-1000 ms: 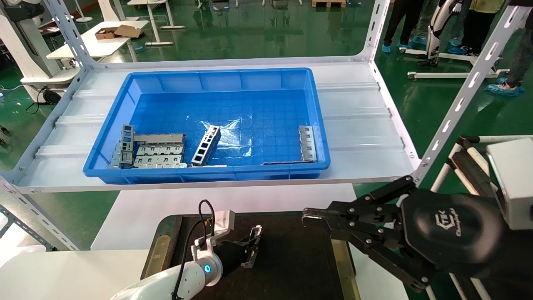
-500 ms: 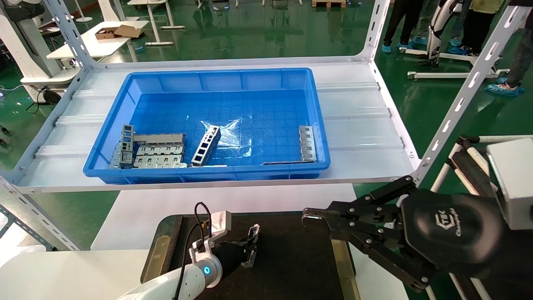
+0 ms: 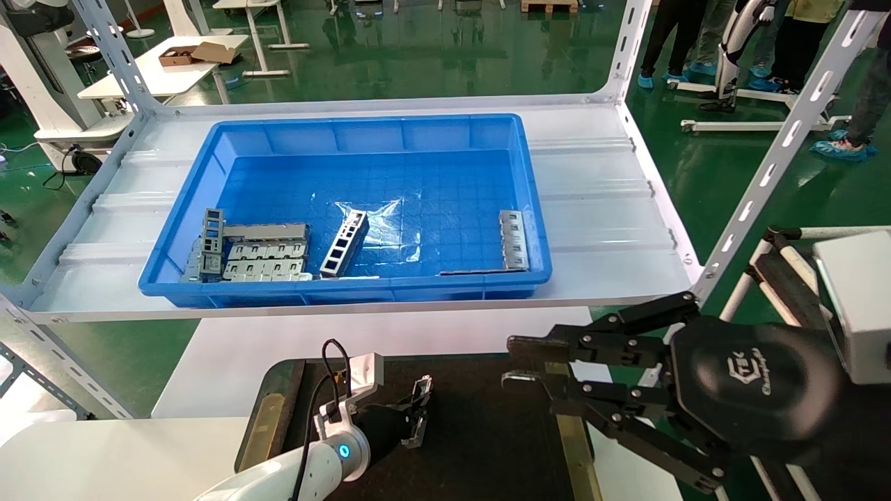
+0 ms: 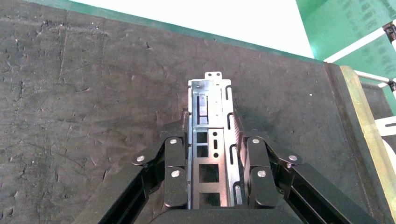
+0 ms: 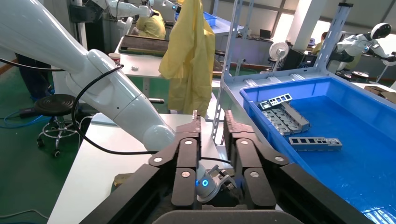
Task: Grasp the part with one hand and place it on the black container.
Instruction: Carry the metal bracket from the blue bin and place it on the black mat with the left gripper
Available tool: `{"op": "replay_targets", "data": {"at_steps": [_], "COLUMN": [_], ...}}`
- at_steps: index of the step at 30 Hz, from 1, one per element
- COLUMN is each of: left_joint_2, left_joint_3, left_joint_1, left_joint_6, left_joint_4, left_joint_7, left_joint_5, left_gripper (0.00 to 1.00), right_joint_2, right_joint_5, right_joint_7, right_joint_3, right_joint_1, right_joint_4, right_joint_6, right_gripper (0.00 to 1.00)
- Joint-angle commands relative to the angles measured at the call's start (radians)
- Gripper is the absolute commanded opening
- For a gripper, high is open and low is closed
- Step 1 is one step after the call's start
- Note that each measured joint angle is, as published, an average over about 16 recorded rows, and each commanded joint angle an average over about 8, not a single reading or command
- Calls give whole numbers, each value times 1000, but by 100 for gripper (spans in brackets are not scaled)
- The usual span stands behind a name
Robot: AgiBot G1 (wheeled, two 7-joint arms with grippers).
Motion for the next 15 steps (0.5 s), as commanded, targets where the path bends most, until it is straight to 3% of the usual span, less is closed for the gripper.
{"op": "replay_targets", "data": {"at_steps": [1, 15], "left_joint_2": [0, -11], "left_joint_3": [6, 52], "left_joint_1": [-2, -26], "left_joint_6": [0, 6], "left_joint_4": [0, -27], "left_joint_7": [-8, -58], "left_joint_5": [-2, -7], "left_gripper": [100, 100], "right_joint_2": [0, 0], "right_joint_5": [0, 0], "right_joint_7": [0, 0], "right_joint_3": [0, 0], "right_joint_1": [0, 0], "right_joint_4": [0, 0], "right_joint_6": [0, 0], "right_gripper": [100, 100]}}
